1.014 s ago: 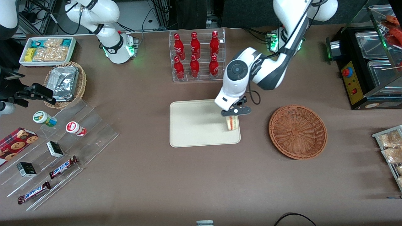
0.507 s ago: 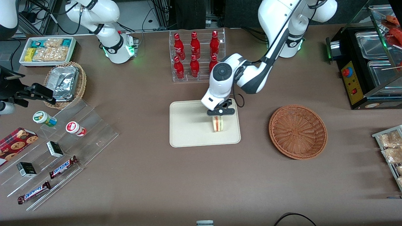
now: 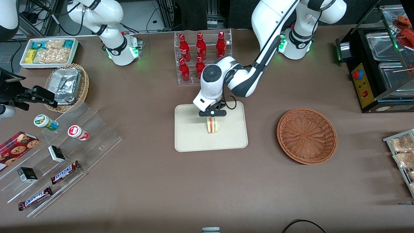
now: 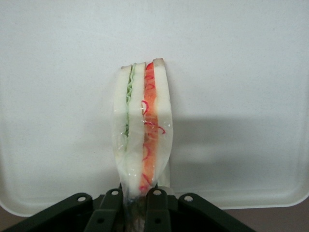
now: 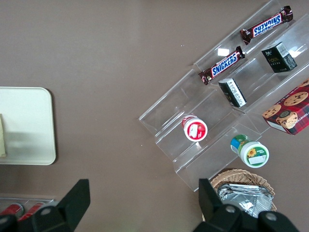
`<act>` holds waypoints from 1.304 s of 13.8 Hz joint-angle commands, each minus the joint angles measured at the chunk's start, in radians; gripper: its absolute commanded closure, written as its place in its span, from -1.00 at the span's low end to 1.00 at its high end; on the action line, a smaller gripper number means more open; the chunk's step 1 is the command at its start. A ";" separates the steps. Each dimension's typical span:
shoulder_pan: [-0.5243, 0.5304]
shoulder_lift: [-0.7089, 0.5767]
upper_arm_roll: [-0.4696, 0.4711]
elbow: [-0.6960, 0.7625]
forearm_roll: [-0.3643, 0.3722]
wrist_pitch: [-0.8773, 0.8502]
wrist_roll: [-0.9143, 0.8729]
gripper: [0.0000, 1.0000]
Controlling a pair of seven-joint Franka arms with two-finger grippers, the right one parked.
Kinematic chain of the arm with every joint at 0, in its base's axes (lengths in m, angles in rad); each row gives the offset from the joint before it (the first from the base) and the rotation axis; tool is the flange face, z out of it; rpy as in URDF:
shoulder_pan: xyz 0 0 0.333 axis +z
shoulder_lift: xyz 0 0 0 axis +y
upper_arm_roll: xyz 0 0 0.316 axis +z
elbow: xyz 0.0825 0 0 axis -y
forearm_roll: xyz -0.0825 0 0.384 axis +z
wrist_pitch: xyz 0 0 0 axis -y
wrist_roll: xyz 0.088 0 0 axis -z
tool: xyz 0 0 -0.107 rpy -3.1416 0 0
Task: Place sandwich from basket to tray
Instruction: 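Lower the sandwich onto the tray and open the left gripper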
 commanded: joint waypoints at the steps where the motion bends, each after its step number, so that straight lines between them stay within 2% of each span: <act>1: -0.025 0.026 0.020 0.030 0.019 -0.004 -0.023 0.19; 2: -0.024 0.026 0.022 0.031 0.022 -0.009 -0.010 -0.99; 5: -0.018 0.009 0.023 0.031 0.020 -0.032 -0.020 -1.00; 8: -0.002 -0.029 0.026 0.073 0.014 -0.168 -0.023 -1.00; 13: 0.082 -0.161 0.025 0.094 0.004 -0.323 -0.017 -1.00; 18: 0.232 -0.325 0.025 0.091 -0.004 -0.502 -0.002 -1.00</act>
